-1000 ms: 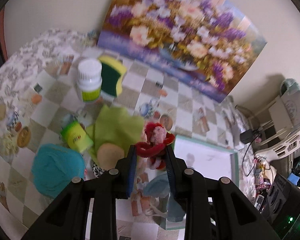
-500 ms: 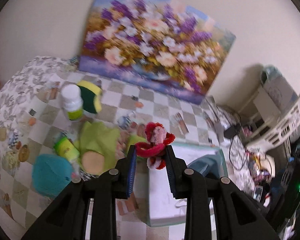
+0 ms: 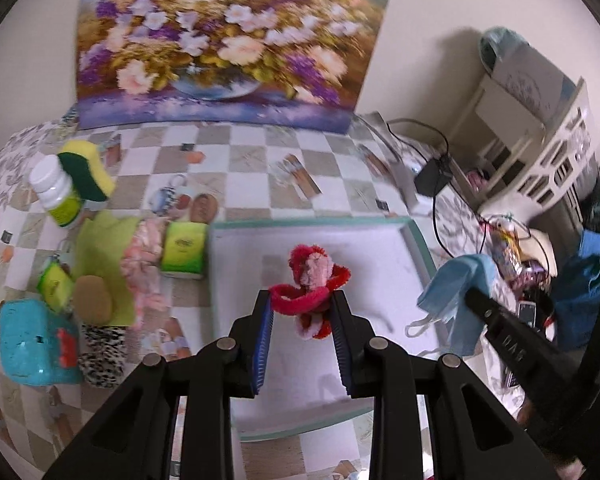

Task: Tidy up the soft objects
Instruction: 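Release the red toy into the white tray with the left tool while the right tool releases the mask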

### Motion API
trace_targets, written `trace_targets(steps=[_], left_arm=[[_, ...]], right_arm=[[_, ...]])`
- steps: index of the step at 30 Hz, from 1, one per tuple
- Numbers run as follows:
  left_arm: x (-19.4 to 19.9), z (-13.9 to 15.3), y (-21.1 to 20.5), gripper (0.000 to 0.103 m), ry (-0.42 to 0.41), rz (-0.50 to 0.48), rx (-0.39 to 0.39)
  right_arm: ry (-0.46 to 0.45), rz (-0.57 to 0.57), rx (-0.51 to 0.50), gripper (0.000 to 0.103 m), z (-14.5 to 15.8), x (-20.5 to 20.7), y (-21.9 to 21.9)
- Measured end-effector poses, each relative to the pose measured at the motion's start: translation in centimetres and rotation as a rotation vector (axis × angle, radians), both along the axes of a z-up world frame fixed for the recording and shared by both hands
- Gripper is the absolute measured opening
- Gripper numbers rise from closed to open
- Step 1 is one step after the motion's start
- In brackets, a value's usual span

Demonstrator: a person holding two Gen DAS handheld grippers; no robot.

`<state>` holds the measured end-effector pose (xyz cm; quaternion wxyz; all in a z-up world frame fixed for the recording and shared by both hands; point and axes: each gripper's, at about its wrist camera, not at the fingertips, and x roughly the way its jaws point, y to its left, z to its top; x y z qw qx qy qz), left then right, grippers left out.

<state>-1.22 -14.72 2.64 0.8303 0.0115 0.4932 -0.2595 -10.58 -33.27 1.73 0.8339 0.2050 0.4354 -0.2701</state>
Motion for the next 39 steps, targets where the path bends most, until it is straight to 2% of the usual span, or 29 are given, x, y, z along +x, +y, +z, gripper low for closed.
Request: trace_targets(steps=[5,17,19,21,23,25,31,33,37,38,39], left_arm=[[-0.1,-1.9,-1.7,0.030,0.027,-0.024,0.029],[1.5,-7.4,-3.3,0.030,0.095,-0.022,0.115],[1.7,-8.0,-3.3,0.031,0.103,-0.017,0.124],[2.0,-8.6,-3.3,0.040,0.121,-0.011,0.136],[2.2,-8.9,-3.2,0.053,0.144,-0.003,0.138],[2.3,-8.9,-3.0,0.055,0.150,0.003,0.132],[2.7,-8.2,-2.1,0.067,0.149,0.040,0.126],[2.9,-7.9,-1.7,0.079,0.142,0.058,0.123],[3.4,-7.4,-0.9,0.083,0.120,0.096,0.126],[3.5,-7.3,-0.7,0.091,0.114,0.107,0.129],[3.6,-7.2,-0.4,0.094,0.101,0.122,0.135]], right_arm=[[0.027,-0.020,0.010,0.012,-0.8,-0.4,-1.1],[0.173,0.046,0.070,0.013,-5.5,2.0,-0.2],[0.190,0.054,0.087,0.014,-6.3,2.2,-0.1],[0.201,0.060,0.106,0.016,-6.8,2.4,-0.1],[0.218,0.066,0.111,0.028,-7.1,2.5,-0.1],[0.231,0.069,0.097,0.051,-7.2,2.6,0.0],[0.226,0.071,0.066,0.066,-6.6,2.6,0.1],[0.232,0.072,0.058,0.069,-6.6,2.7,0.1],[0.245,0.068,0.039,0.082,-6.6,2.8,0.1],[0.247,0.070,0.033,0.084,-6.6,2.8,0.2],[0.248,0.073,0.027,0.091,-6.5,2.8,0.2]])
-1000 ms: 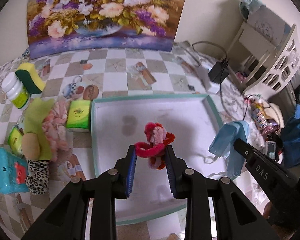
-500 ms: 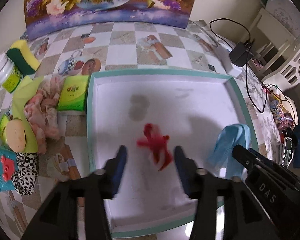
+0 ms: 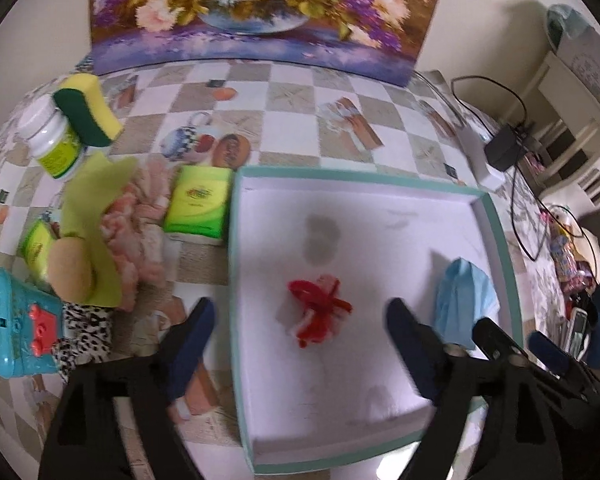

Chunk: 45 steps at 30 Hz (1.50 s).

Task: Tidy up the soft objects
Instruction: 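Release the red toy into the white tray with the left tool while the right tool releases the mask, then move both tools back over the pile of soft items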

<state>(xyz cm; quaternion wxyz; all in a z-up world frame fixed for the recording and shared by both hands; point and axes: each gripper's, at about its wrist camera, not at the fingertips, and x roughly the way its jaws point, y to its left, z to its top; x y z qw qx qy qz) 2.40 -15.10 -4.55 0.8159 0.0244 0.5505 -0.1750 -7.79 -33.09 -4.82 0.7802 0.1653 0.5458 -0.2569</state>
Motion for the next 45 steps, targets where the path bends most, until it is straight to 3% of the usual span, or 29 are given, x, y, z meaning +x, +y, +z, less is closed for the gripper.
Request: trace_targets(steps=[2,5,11,21,27,36,45], left_arm=[[0.3,0.2,0.5,0.098,-0.025,0.020,0.011],[0.7,0.6,1.5,0.103,-0.062,0.052,0.019],[1.5,1.1,3.2,0.103,-0.072,0.096,0.004],[3.2,4.1,8.0,0.103,-0.162,0.176,-0.023],[4.6,5.3,12.2,0.103,-0.158,0.250,0.033],[5.9,6.5,18.7,0.103,-0.157,0.365,0.053],[7.0,5.9,23.8,0.103,-0.122,0.457,0.021]], right_arm=[[0.000,-0.004,-0.021,0.103,0.1,0.0,0.0],[-0.009,-0.017,-0.034,0.103,0.4,-0.1,-0.1],[-0.013,-0.021,-0.025,0.103,0.4,-0.1,-0.1],[-0.047,-0.015,-0.011,0.103,0.9,0.0,0.6],[-0.122,-0.014,0.009,0.103,2.2,0.4,1.5],[-0.221,0.045,0.002,0.103,4.7,1.7,4.6],[-0.282,0.176,0.001,0.103,7.0,4.7,9.8]])
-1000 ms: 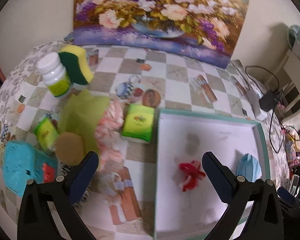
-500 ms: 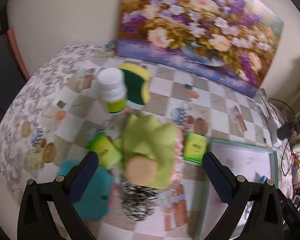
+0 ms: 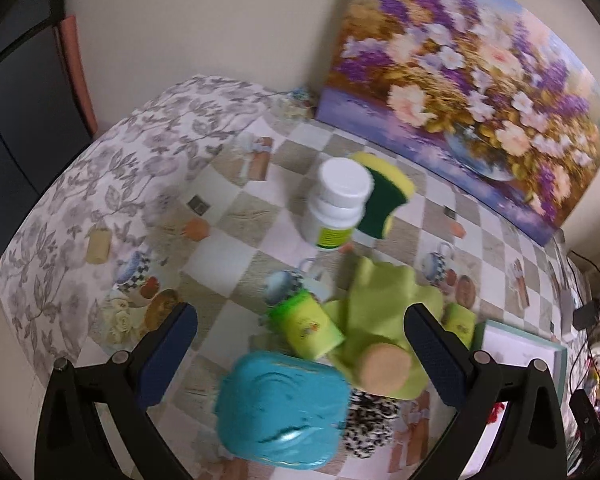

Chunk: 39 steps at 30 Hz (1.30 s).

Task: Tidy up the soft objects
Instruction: 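Move both tools back over the pile of soft items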

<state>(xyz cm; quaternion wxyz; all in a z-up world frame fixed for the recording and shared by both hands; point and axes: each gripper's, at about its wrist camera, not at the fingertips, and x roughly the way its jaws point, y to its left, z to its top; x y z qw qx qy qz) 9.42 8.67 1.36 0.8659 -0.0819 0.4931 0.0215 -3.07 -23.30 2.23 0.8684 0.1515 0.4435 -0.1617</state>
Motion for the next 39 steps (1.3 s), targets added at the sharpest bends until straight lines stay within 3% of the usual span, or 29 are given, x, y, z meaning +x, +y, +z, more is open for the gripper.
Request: trace_targets(steps=[9,18,22,31,34,39], left_arm=[[1.5,-2.5,3.0,0.103,0.078,0.020,-0.064],[3.3,-5.0,3.2,0.103,0.165,-0.023,-0.103],[4.2,-5.5,3.4,0.103,0.197,-0.081,-0.164],[7.4,-5.9,2.3,0.103,0.302,-0.237,-0.091],[8.4,-6.8,1.4,0.103,0.366,-0.287,-0.064],[9.7,-9.0,-0.3,0.103,0.494,-0.356,-0.064]], right_arm=[[0.014,0.156,0.014,0.103,-0.5,4.0,5.7],[0.102,0.301,0.045,0.103,-3.7,7.8,10.8],[0.136,0.345,0.091,0.096,-5.0,8.8,12.5],[0.170,0.413,0.149,0.082,-5.3,10.1,14.8],[0.184,0.424,0.167,0.077,-5.7,10.4,15.2],[0.230,0.419,0.188,0.076,-7.3,11.3,15.7]])
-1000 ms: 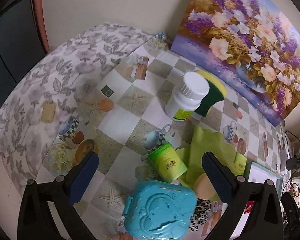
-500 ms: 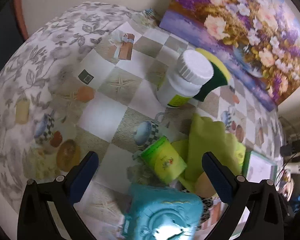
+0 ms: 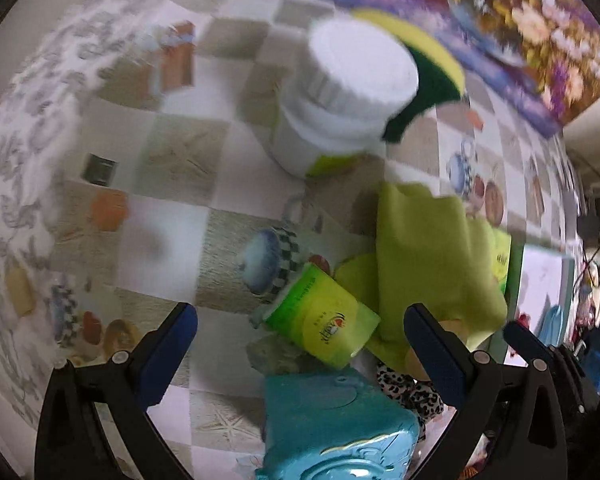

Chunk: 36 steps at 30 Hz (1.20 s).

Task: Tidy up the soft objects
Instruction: 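Move both tools back over the pile of soft items, then grasp the tan round sponge with the right tool while the left tool grasps the green tissue pack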

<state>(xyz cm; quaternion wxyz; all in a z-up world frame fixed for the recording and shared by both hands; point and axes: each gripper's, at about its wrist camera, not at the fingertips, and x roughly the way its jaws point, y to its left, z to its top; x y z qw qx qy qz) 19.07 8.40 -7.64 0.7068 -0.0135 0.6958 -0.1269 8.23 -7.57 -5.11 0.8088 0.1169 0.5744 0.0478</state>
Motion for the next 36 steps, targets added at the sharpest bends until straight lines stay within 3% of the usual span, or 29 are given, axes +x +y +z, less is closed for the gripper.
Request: trace_targets(steps=[6,10,21,23,25,36], left_arm=[[0.8,-1.9,-1.5,0.103,0.065,-0.077,0.107],[1.4,-3.1,-2.0,0.103,0.111,-0.095,0.135],[1.8,-4.1,-5.1,0.103,0.121,-0.148,0.195],[1.7,-4.1,-5.7,0.103,0.122,-0.162,0.199],[1.6,-4.3,-6.4,0.103,0.122,-0.175,0.205],[0.8,-4.5,-10.2,0.102,0.115,-0.266,0.267]], right_arm=[[0.055,0.006,0.015,0.076,-2.0,0.7,0.3],[0.073,0.010,0.012,0.076,-2.7,1.0,0.5],[0.117,0.012,0.003,0.076,-4.7,1.6,0.9],[0.116,0.014,-0.004,0.074,-4.8,1.6,1.0],[0.113,0.016,-0.006,0.064,-4.8,1.6,1.1],[0.109,-0.006,0.039,0.049,-4.8,1.4,-0.3]])
